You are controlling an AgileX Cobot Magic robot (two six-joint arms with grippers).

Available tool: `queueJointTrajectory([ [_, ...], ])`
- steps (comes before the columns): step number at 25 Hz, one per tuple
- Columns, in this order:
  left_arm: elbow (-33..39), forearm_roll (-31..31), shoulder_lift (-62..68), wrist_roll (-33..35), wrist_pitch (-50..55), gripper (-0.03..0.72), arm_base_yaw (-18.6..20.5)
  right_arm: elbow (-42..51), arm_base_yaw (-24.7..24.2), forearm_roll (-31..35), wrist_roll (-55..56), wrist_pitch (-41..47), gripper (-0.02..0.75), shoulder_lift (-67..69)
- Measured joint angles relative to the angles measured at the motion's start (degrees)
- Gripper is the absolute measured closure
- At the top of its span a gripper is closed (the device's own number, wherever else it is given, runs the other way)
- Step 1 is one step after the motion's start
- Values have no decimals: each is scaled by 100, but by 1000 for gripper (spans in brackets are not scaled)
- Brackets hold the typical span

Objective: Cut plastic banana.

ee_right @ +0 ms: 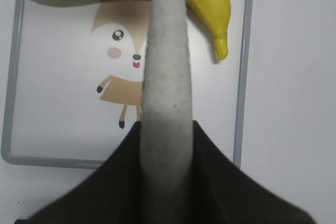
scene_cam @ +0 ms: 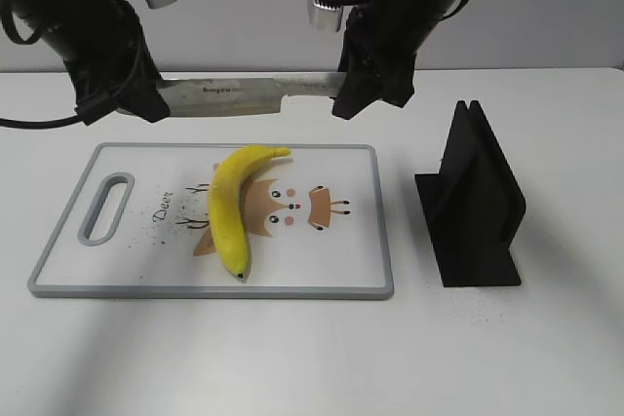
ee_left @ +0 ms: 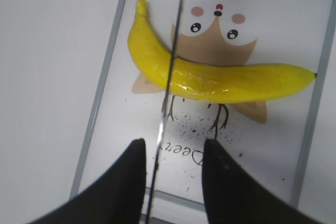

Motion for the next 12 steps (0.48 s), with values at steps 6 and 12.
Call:
queueJointTrajectory([
  [6,0,17,151,0,-6,601,0,0,6,117,-37,-4,556,3],
  [12,-7,24,188,40,6,706,0,0,6,93,-83,7,556,7],
])
